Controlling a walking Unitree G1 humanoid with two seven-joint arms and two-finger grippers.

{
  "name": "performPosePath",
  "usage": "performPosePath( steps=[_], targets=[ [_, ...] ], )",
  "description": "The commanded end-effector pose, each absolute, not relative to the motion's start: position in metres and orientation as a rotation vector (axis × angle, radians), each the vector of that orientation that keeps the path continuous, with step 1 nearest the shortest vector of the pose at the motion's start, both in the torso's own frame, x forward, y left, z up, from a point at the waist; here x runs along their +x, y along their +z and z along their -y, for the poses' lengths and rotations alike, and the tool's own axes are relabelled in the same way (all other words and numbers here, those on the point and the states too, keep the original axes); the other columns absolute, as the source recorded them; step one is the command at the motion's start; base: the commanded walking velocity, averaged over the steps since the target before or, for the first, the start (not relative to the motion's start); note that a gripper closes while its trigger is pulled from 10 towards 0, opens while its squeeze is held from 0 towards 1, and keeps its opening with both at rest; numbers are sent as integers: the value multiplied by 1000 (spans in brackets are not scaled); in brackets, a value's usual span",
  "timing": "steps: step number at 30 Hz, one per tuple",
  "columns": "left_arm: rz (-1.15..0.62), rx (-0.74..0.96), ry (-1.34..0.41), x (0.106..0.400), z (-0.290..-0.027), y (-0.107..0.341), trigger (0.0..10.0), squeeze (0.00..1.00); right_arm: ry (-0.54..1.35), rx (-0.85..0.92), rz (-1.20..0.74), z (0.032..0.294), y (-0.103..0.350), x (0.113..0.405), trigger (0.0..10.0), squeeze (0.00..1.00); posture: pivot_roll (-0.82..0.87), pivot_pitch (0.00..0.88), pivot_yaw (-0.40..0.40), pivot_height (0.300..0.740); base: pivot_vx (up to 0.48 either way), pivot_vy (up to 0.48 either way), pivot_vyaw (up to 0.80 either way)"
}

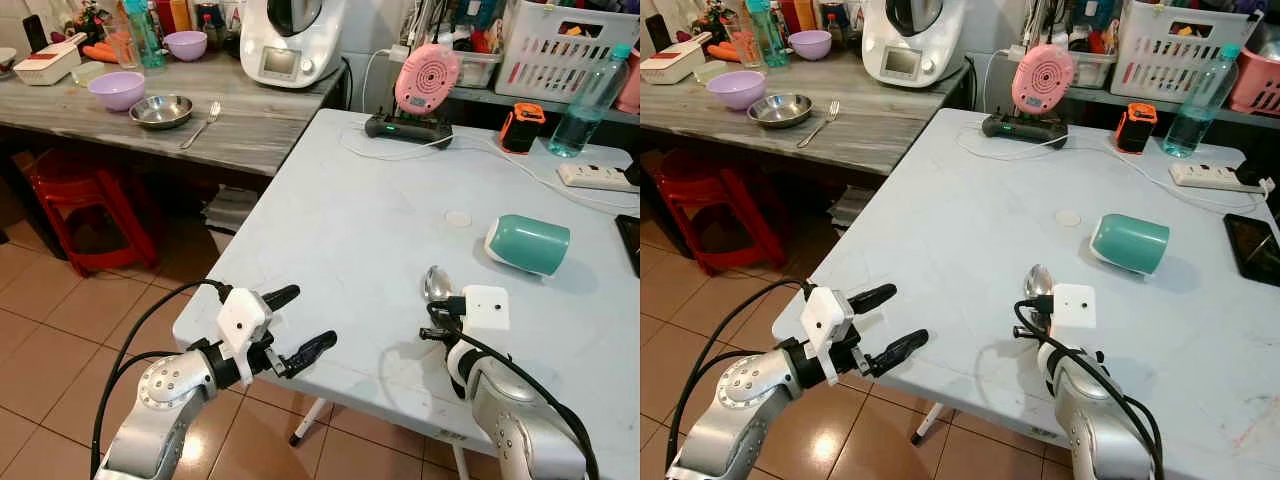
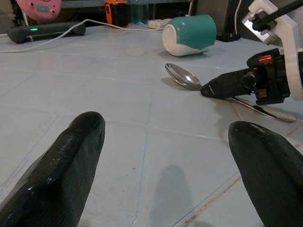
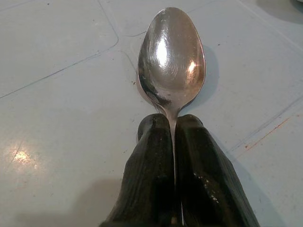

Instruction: Setting the table

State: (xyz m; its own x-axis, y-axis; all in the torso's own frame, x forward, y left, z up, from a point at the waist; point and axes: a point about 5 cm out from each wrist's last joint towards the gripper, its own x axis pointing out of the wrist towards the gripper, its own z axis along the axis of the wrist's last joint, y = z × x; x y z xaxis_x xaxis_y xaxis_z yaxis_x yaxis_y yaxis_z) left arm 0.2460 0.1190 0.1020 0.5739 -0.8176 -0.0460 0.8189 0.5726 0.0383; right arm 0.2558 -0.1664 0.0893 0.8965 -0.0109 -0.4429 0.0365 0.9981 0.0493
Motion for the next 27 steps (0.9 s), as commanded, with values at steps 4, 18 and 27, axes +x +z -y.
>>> performPosePath(
  steps=[4, 18, 27],
  targets=[
    [-19, 85, -977, 245, -120, 103, 10000, 0, -99, 88, -519, 175, 77, 252, 0, 0, -45, 49, 11, 740, 0, 0, 0],
    [19, 33, -559, 280, -142, 109, 10000, 0, -146, 222, -62, 174, 157, 282, 0, 0, -56, 49, 4, 740, 0, 0, 0],
    [32, -40, -504, 285, -138, 110, 10000, 0, -143, 201, -45, 174, 158, 282, 10000, 0, -63, 48, -2, 740, 0, 119, -136]
  ],
)
